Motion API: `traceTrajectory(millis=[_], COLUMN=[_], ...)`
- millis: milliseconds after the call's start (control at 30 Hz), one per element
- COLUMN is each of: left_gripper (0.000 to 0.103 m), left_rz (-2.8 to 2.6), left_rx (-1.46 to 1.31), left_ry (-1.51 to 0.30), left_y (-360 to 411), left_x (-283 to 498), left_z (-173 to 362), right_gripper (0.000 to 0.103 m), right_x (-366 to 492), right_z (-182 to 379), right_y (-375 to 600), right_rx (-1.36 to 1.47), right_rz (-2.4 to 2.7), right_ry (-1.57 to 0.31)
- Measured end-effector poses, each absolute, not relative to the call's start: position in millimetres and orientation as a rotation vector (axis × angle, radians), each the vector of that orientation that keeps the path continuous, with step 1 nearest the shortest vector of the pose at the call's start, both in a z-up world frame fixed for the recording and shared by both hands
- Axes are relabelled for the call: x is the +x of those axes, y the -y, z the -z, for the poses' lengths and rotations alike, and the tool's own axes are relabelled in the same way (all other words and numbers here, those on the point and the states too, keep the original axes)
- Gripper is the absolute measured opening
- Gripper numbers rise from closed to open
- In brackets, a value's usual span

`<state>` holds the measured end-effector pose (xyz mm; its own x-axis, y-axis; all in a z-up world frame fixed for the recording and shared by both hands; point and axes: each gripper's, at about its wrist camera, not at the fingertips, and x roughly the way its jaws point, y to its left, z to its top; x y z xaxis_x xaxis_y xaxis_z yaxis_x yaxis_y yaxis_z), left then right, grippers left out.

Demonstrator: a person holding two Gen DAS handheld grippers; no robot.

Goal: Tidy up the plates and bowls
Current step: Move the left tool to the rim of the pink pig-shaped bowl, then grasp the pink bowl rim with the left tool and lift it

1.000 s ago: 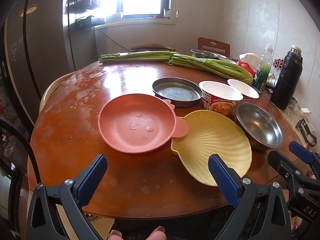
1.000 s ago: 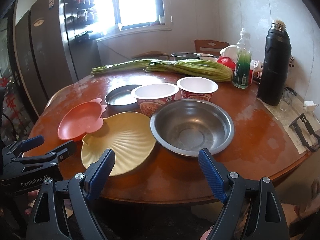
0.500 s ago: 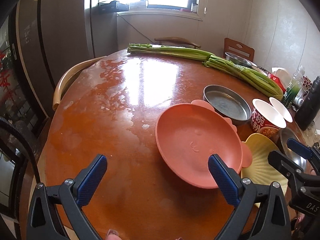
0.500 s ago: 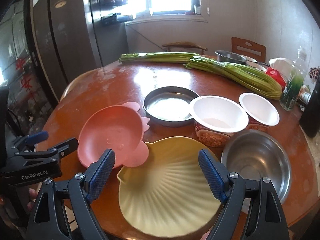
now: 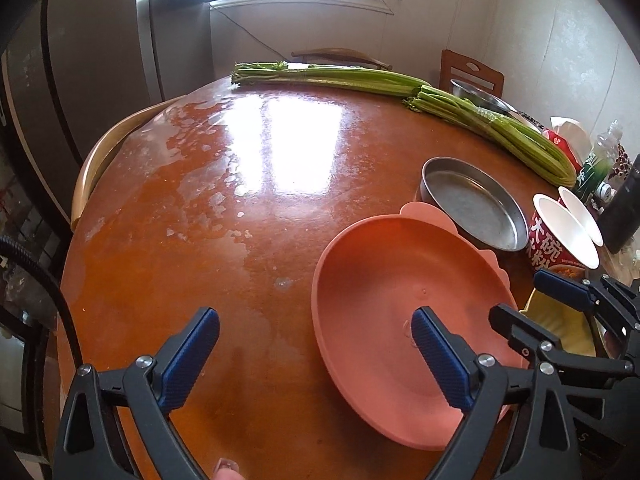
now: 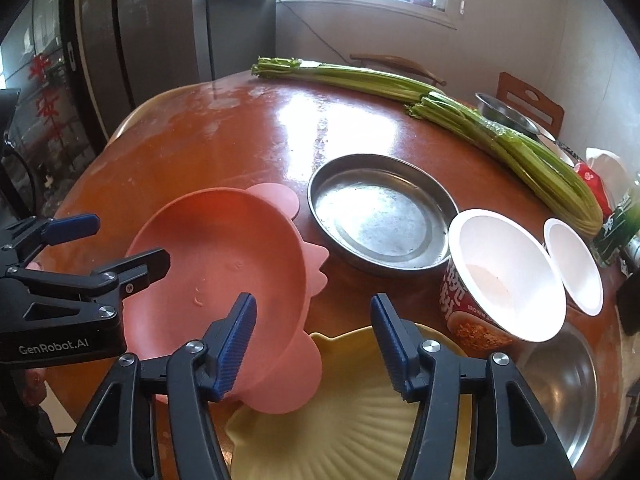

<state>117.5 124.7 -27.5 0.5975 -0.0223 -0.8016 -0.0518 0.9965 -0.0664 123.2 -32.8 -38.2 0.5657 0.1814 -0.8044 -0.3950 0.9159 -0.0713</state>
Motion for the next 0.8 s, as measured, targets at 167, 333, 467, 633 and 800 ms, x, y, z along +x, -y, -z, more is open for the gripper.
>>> traceTrajectory(millis=[167, 333, 467, 633, 800], left_gripper=[0.088, 0.071, 0.066, 0.062, 0.061], left_rz=[-0.005, 0.033, 0.050, 0.058, 0.064], left_rx=[-0.077, -0.099, -0.120, -0.145, -0.182], left_ry=[-0.939, -0.969, -0.969, -0.971, -0.995], left_y=[-125.1, -126.3, -131.0, -141.5, -151.8], left_x=[122.8, 130.4, 132.2, 138.1, 145.8], left_z=[29.6, 34.3, 32.9, 28.5, 30.9], right_gripper=[0.051, 0.051, 0.050, 0.050, 0.050], right_x=[126.8, 128.9, 130.4, 134.4, 138.5], right_z=[41.2, 39.8, 35.7, 30.5, 28.7], right_y=[27.4, 15.9, 9.7, 0.2, -4.5], right_rx=[-0.256, -0.273, -0.260, -0.244, -0.224], right_rz=[-0.369, -0.399, -0.425, -0.455, -0.466], right_ry=[-0.927, -0.926, -0.927, -0.929, -0.934])
